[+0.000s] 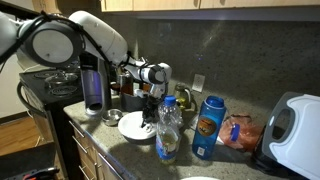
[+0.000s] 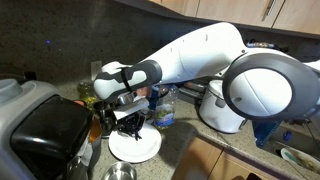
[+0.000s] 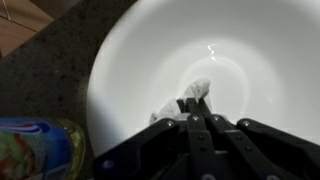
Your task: Use the towel to wipe the plate
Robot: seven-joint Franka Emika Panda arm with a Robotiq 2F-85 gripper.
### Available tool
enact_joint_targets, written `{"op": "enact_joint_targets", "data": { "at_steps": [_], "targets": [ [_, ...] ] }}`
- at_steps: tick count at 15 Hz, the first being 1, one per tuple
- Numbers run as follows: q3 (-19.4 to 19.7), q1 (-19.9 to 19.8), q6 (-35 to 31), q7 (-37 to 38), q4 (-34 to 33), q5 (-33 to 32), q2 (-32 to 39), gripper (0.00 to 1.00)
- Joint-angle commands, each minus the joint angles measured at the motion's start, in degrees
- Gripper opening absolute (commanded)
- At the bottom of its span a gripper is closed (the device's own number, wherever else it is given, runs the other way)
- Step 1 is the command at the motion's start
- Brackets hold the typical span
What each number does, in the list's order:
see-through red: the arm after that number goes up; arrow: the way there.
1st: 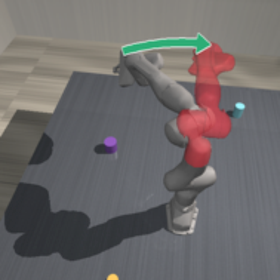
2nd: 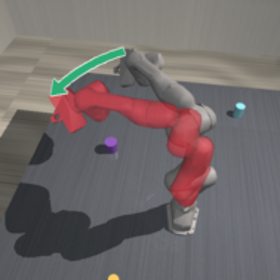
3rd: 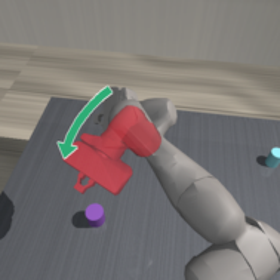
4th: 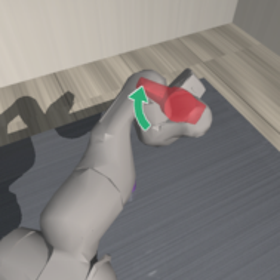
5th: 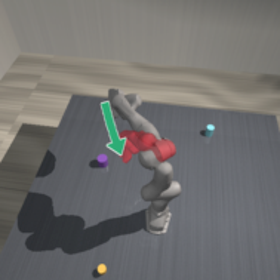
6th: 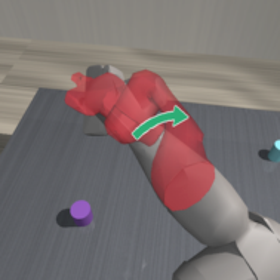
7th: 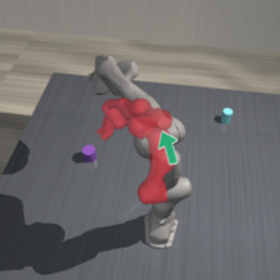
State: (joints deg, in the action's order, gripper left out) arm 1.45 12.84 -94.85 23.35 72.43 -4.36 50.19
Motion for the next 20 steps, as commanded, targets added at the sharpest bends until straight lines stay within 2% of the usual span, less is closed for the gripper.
{"op": "enact_joint_targets", "data": {
  "at_steps": [1,4,9,20],
  "targets": [
    [0.98,1.34,-5.36,4.20,0.97,-1.06,-0.76,0.00],
    [1.78,1.56,-8.13,6.76,0.50,-1.55,-0.83,0.00],
    [3.48,0.53,-9.14,9.06,-2.53,-1.12,-0.25,0.00],
    [4.55,-0.88,-9.25,8.80,-14.82,-1.44,2.59,0.00]
  ]
}}
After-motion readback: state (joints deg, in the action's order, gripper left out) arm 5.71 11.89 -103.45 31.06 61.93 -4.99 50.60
